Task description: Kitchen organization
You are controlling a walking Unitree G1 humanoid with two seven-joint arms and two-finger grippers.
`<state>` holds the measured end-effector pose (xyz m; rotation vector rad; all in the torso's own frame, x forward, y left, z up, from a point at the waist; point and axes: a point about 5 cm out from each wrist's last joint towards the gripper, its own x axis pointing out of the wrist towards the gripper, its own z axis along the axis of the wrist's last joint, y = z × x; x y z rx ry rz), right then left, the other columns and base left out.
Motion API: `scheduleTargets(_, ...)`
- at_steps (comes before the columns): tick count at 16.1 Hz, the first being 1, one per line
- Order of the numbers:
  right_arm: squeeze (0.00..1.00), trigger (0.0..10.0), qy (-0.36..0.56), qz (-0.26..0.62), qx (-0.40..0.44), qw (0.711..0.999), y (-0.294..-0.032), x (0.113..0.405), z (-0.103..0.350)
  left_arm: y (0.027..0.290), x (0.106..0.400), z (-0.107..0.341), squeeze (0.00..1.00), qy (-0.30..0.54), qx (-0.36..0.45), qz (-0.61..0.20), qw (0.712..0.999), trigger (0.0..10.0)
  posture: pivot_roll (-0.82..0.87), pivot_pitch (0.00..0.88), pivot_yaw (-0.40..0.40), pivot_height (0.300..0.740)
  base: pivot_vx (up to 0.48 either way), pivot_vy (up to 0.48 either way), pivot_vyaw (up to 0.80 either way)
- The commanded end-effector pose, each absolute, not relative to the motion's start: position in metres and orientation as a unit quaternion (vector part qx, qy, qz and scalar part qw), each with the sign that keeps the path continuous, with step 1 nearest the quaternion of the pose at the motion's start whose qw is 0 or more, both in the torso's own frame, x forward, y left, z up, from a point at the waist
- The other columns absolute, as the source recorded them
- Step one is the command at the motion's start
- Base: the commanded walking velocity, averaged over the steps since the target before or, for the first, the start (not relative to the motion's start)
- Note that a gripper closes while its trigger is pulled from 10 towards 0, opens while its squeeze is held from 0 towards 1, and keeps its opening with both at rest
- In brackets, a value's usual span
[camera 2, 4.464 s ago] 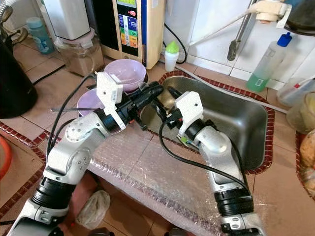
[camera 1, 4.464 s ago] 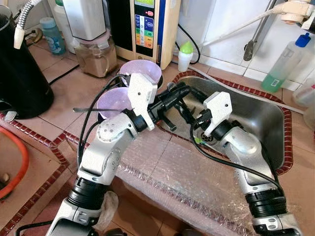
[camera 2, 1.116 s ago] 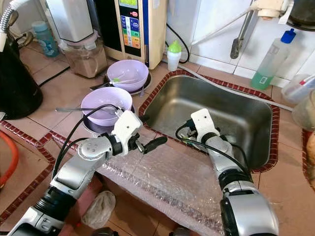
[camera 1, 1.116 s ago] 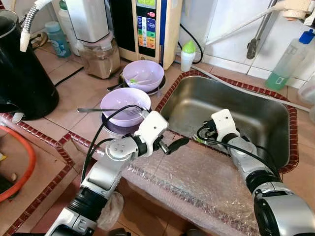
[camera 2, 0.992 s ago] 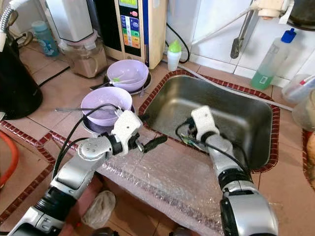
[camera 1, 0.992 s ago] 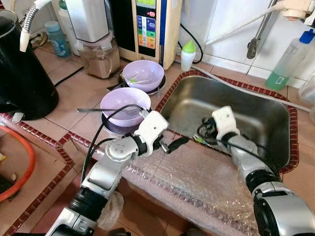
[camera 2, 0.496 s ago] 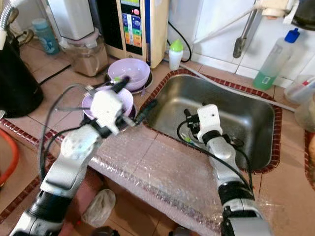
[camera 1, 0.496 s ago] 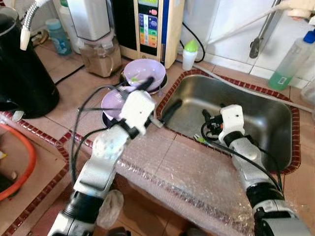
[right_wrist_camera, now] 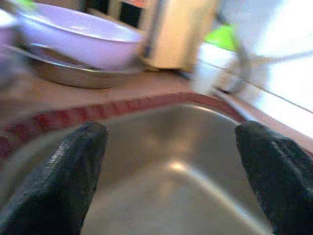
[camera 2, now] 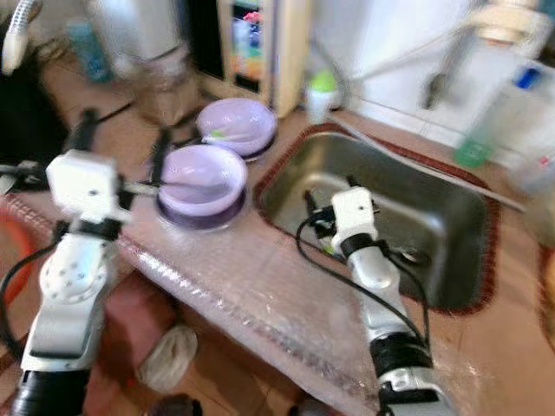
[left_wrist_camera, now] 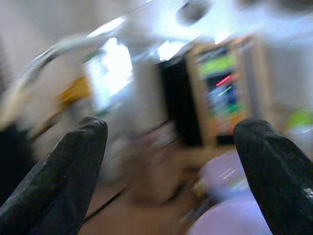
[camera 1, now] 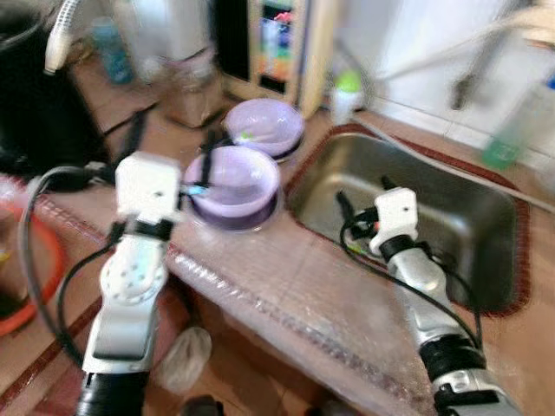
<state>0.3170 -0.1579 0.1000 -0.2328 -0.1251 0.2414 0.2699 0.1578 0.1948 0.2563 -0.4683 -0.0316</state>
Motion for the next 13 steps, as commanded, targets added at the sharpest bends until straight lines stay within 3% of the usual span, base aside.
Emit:
scheduleTargets(1, 1.0, 10.0, -0.068, 0.118, -0.117, 0.984, -0.156, 0.318, 0.104, 0.163, 0.266, 0.197, 0.0, -0.232, 0.127, 0.004, 0.964, 10.0, 0.07, 0.0, -0.053, 0.74, 0.0, 0.0, 0.0)
scheduleTargets(2, 0.93, 10.0, -0.065, 0.117, -0.119, 0.984, -0.156, 0.318, 0.103, 0.166, 0.265, 0.199, 0.0, -0.232, 0.122, 0.014, 0.965, 10.0, 0.08, 0.0, -0.055, 0.74, 0.0, 0.0, 0.0)
scheduleTargets(3, 0.14, 10.0, -0.06, 0.115, -0.119, 0.984, -0.156, 0.319, 0.101, 0.17, 0.264, 0.198, 0.0, -0.223, 0.108, 0.028, 0.968, 10.0, 0.09, 0.0, -0.06, 0.74, 0.0, 0.0, 0.0)
scheduleTargets(4, 0.0, 10.0, -0.056, 0.115, -0.116, 0.985, -0.156, 0.319, 0.1, 0.173, 0.263, 0.195, 0.0, -0.21, 0.092, 0.039, 0.972, 10.0, 0.09, 0.0, -0.063, 0.74, 0.0, 0.0, 0.0)
scheduleTargets(7, 0.0, 10.0, -0.052, 0.124, -0.117, 0.984, -0.15, 0.319, 0.098, 0.175, 0.262, 0.184, 0.0, -0.172, 0.031, 0.04, 0.984, 10.0, 0.11, 0.0, -0.069, 0.74, 0.0, 0.0, 0.0)
scheduleTargets(8, 0.0, 10.0, -0.052, 0.129, -0.115, 0.984, -0.147, 0.319, 0.098, 0.172, 0.266, 0.178, 0.0, -0.146, -0.03, 0.025, 0.989, 10.0, 0.11, 0.0, -0.069, 0.74, 0.0, 0.0, 0.0)
scheduleTargets(13, 0.0, 10.0, -0.065, 0.148, -0.116, 0.98, -0.14, 0.317, 0.102, 0.166, 0.29, 0.166, 0.0, -0.092, -0.133, -0.005, 0.987, 10.0, 0.09, 0.0, -0.055, 0.74, 0.0, 0.0, 0.0)
